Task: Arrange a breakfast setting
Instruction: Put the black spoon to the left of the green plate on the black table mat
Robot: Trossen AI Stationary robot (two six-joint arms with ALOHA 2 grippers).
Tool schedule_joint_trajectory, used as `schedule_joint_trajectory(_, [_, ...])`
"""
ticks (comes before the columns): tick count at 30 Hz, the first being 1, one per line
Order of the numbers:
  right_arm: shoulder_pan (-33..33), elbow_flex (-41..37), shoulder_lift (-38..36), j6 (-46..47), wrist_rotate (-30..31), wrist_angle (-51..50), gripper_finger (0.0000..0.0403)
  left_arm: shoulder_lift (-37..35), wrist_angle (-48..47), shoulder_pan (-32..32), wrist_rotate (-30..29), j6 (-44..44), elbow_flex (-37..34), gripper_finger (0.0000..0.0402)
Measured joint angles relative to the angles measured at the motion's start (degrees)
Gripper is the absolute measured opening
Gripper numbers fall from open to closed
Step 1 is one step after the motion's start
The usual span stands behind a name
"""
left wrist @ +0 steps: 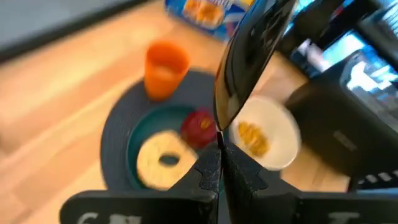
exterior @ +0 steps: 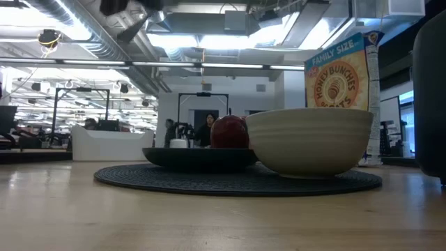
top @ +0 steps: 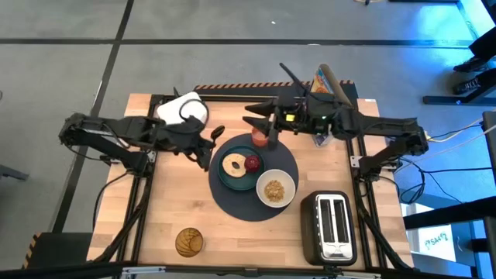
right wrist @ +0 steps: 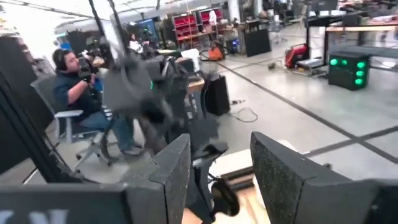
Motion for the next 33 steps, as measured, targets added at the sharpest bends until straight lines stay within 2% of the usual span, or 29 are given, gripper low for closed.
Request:
schedule_joint_trajectory(4, [0.0,0.0,-2.3,0.0,2.8,-4.0,0.0159,0.0,1.8,0.2,1.2,-4.8,-7.4,0.0000])
schedule_joint_trajectory(9, [0.0,0.0,-4.7,0.0,6.3,-7.5,0.0159,-0.4,9.7,2.0,5.7,-9.6,-16.6,0.0000])
schedule_joint_trajectory(17, [0.0,0.0,-4.6,-0.3,6.9,-8.5,0.0159,-0.4,14.4,8.2,6.9,-15.8,-28.2,0.0000])
schedule_joint_trajectory(19, [0.0,0.0,-4.5,-0.4,7.2,-8.8,0.0159,-0.4,15.7,10.4,9.6,-18.1,-31.0,0.0000])
schedule_joint_trajectory(25, [-0.4,0.0,-4.4,-0.9,7.7,-8.8,0.0159,0.4,31.8,15.6,16.1,-22.9,-40.0,0.0000])
schedule_joint_trajectory(27, [-0.8,0.0,-4.4,-0.9,7.7,-9.1,0.0159,0.9,35.8,16.7,17.2,-24.1,-41.8,0.0000])
schedule_joint_trajectory(33, [-0.8,0.0,-4.4,-0.9,7.8,-11.2,0.0159,2.3,35.8,18.5,17.2,-25.3,-44.5,0.0000])
